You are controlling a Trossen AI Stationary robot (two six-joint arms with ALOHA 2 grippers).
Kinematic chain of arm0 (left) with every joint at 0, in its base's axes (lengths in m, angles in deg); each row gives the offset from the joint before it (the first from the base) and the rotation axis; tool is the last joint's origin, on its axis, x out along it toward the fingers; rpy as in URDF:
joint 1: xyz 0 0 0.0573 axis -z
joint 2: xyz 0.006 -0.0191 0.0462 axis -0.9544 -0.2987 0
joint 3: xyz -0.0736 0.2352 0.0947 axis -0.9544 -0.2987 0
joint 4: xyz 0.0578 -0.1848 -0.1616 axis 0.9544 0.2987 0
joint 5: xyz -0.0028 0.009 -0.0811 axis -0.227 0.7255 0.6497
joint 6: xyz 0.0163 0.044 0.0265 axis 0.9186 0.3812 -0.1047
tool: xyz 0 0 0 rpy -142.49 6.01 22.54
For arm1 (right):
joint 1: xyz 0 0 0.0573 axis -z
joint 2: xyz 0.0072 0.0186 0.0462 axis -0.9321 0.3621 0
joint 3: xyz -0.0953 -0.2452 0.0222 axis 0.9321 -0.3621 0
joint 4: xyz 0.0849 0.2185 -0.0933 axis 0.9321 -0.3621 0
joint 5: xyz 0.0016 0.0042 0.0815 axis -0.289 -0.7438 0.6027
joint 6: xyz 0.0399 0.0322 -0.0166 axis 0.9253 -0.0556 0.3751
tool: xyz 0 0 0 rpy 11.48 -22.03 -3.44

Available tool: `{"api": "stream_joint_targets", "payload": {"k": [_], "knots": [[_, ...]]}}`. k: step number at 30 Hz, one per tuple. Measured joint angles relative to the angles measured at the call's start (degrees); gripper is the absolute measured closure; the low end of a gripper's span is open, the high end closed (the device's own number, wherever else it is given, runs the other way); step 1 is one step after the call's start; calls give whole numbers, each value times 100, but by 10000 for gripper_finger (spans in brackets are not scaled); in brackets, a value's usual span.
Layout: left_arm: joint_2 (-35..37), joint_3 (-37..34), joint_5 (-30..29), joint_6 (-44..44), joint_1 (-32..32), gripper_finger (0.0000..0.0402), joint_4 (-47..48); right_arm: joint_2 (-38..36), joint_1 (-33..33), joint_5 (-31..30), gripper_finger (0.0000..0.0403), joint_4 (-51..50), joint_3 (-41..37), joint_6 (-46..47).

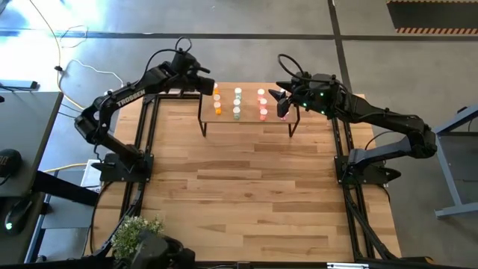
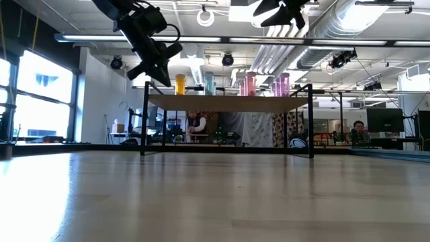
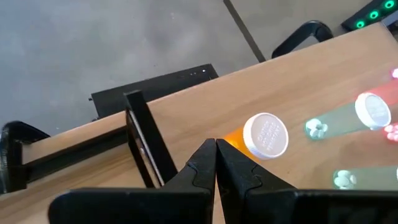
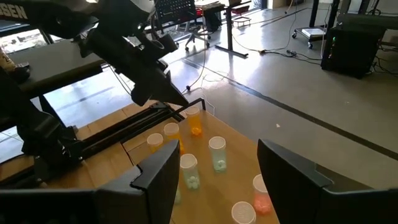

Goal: Pick and place medicine bottles onto shelf by color
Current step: Adjust the orange pill bottles on the shelf

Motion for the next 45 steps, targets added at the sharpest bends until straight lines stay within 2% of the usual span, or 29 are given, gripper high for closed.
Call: {"api": "stream_joint_targets", "payload": {"k": [6, 32, 35, 38, 45], "knots": [[-94, 0, -259, -65, 132, 401, -9, -2, -1, -1, 197, -2, -1, -15], [-117, -2, -487, -168, 313, 401, -13, 0, -1, 1, 197, -2, -1, -17], [-161, -2, -688, -62, 317, 401, -15, 0, -1, 1, 197, -2, -1, -17], [-189, -11, -934, 38, 170, 401, 56, 0, 0, 1, 197, -2, -1, -17], [-189, -11, -751, 138, -227, 401, 130, 0, -1, 21, 197, -64, -1, -4]]}}
